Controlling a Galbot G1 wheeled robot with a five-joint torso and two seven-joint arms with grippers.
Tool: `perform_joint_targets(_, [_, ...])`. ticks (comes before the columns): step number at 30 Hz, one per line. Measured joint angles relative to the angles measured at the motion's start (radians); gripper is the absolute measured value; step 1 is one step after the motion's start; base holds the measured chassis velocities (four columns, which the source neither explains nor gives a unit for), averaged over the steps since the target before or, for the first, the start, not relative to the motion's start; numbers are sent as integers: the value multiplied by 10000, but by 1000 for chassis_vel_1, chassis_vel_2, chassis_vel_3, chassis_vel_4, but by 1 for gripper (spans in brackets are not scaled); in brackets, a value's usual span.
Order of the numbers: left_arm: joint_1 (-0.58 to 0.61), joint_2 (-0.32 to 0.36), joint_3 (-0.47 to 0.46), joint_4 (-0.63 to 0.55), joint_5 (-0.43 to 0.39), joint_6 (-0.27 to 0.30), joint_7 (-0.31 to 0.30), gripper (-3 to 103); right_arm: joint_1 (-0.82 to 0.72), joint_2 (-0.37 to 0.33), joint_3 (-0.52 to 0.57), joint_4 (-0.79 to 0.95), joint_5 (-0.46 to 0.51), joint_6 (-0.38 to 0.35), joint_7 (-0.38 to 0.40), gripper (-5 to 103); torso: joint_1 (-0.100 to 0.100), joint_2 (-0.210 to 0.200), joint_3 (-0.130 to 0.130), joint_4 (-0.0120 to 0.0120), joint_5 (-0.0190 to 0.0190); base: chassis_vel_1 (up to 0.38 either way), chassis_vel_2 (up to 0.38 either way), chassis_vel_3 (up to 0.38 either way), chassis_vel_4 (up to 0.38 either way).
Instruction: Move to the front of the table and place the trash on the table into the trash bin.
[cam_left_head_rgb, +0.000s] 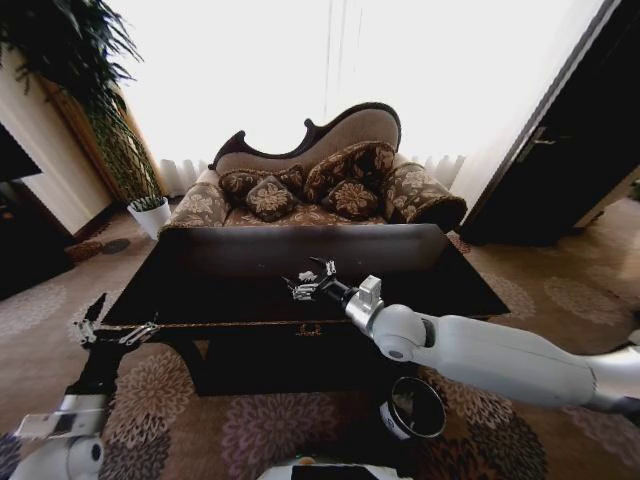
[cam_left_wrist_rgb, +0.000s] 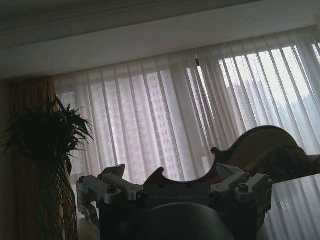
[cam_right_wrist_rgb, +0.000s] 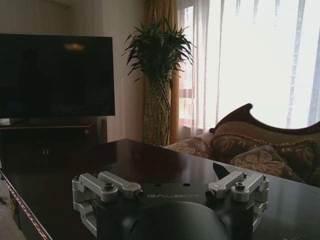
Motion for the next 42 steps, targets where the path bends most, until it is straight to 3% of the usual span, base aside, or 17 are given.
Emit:
perform_joint_targets(5, [-23,-62,82,11,108,-1,2,100,-1083,320,840,231,-82,-537,848,100,1,0,1,2,-1,0,0,0,0])
perform_joint_targets(17, [24,-127,46,-13,178,-1,7,100,-2231,824,1200,-9,-1171,-366,283,100,0,-1,0,2,-2,0,0,0,0])
perform_joint_targets(23, [27,-169,70,-17,253,-10,15,100,-1588,996,587,-607,-1778,-244,420,100,0,-1,1,0,1,0,0,0,0])
perform_joint_targets(26, [28,-170,46,6,254,-24,20,100,-816,1080,12,-828,-1273,-933,1551,100,1,-1,1,1,-1,0,0,0,0])
perform_joint_targets(30, [29,-141,-15,33,236,-32,20,100,-60,1171,-678,-988,-951,-1266,2103,100,1,-1,1,1,0,0,0,0,0])
perform_joint_targets(42, [16,-33,-145,230,84,-86,16,100,1456,1787,-2369,-1915,-605,-1427,2462,100,1,-1,2,2,-1,0,0,0,0])
